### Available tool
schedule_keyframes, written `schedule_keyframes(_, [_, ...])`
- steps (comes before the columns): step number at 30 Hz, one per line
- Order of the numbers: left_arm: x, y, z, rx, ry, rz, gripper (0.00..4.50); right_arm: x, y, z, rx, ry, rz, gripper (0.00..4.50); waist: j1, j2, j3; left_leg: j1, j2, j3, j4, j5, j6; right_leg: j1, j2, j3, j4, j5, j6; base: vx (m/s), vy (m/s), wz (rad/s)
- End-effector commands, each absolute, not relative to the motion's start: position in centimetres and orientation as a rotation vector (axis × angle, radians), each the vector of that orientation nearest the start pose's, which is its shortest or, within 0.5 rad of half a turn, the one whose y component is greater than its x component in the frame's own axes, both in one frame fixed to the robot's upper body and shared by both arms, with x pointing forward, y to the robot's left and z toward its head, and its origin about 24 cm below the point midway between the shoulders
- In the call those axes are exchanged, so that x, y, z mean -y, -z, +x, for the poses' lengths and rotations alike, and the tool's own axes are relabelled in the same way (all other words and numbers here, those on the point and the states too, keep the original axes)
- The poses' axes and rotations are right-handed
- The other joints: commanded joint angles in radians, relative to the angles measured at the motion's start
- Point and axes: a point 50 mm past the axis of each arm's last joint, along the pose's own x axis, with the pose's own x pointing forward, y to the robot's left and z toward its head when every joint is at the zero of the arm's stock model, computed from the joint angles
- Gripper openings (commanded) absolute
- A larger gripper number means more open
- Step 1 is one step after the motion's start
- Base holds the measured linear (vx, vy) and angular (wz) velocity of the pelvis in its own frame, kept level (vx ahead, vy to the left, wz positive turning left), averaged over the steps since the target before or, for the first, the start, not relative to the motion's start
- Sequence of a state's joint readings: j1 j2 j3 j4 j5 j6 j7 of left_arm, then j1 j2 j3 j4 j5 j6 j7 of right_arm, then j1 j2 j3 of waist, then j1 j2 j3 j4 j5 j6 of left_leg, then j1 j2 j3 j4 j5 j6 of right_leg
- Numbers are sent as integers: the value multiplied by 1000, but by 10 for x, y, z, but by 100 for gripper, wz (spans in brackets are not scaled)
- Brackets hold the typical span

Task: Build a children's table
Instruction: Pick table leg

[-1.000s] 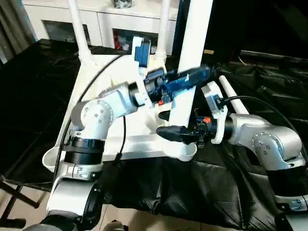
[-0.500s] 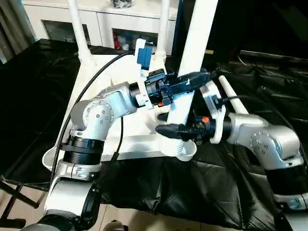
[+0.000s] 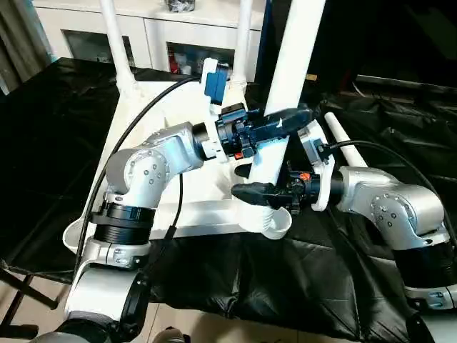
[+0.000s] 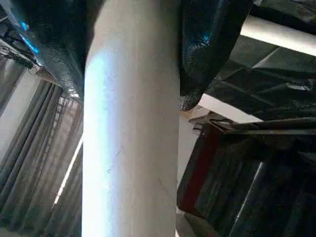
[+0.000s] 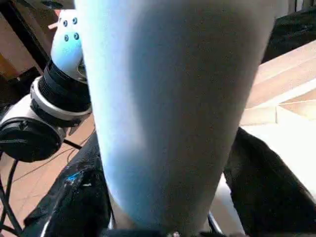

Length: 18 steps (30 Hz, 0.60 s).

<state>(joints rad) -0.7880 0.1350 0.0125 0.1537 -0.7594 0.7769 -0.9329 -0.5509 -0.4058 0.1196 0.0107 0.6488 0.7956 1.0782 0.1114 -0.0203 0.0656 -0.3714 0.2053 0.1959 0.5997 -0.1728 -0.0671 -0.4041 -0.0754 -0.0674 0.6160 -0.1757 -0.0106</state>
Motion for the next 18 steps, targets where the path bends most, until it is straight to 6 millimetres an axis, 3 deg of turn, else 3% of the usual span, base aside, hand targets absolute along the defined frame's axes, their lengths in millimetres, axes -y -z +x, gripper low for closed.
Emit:
schedule_keyframes(1, [-55,-203,313,-9,1505,-492,186,115,-142,291,-286,-1402,250,279,0,-5,-83,11,20,-12,-57,-116,13,60,-57,43,-66,-174,-190,0,0,0])
schedule_keyframes(4, [-56,-204,312,-4,1513,-487,186,114,-142,292,-285,-1398,249,241,0,-3,-83,12,20,-12,-57,-119,11,60,-57,43,-66,-171,-193,0,0,0])
schedule_keyframes(11, [-55,-203,314,-6,1493,-472,186,115,-139,293,-290,-1369,240,196,0,-2,-83,12,20,-13,-57,-125,8,60,-57,43,-65,-170,-195,0,0,0])
schedule_keyframes(12, [-55,-203,314,-7,1489,-471,242,115,-139,294,-290,-1367,241,193,0,-2,-83,12,20,-13,-57,-126,7,60,-57,43,-66,-171,-195,0,0,0])
schedule_keyframes(15, [-55,-205,314,-15,1494,-538,262,115,-139,294,-287,-1359,245,192,0,-1,-83,12,20,-13,-57,-121,5,60,-57,43,-64,-160,-200,0,0,0])
schedule_keyframes(18, [-59,-215,315,126,1466,-560,300,115,-140,295,-266,-1349,263,191,0,-2,-83,11,19,-13,-56,-129,6,61,-58,43,-68,-167,-199,0,0,0])
